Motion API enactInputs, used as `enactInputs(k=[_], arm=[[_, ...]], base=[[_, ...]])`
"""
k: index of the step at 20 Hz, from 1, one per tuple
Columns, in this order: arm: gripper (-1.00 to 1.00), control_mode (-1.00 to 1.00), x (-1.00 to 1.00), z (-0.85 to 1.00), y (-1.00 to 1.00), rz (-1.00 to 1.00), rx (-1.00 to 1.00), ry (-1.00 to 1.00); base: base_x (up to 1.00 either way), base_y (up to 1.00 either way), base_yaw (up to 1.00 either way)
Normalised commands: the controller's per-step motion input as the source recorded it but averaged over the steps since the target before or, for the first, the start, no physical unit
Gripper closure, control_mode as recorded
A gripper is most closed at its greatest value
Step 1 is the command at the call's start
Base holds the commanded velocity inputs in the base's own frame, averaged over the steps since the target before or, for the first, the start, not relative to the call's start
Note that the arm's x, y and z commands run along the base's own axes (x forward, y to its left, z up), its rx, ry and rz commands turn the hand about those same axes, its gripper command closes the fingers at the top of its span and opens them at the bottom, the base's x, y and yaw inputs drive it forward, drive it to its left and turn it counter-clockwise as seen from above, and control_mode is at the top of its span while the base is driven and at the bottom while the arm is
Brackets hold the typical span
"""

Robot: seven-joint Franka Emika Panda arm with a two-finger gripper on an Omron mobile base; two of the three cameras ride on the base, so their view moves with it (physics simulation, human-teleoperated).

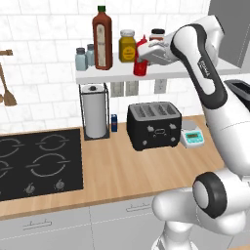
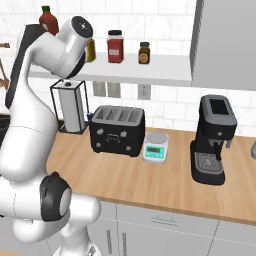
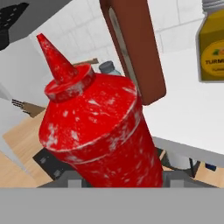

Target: Put the shaker and condiment bottle from the counter next to their counterparts in the cabinet.

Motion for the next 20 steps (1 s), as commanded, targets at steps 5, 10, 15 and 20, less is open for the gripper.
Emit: enactInputs(k=[5, 10, 15, 20], arm=[[1.00, -1.00, 0.21, 0.00, 0.00, 0.01, 0.01, 0.00], [1.00, -1.00, 0.13, 0.00, 0.00, 0.00, 0.00, 0.00], [1.00, -1.00, 0.15, 0.00, 0.00, 0.00, 0.00, 0.00], [1.00, -1.00, 0.17, 0.00, 0.01, 0.00, 0.00, -0.02]], base=[[0.00, 0.00, 0.00], [0.00, 0.00, 0.00], [0.00, 0.00, 0.00], [0.00, 0.00, 0.00]])
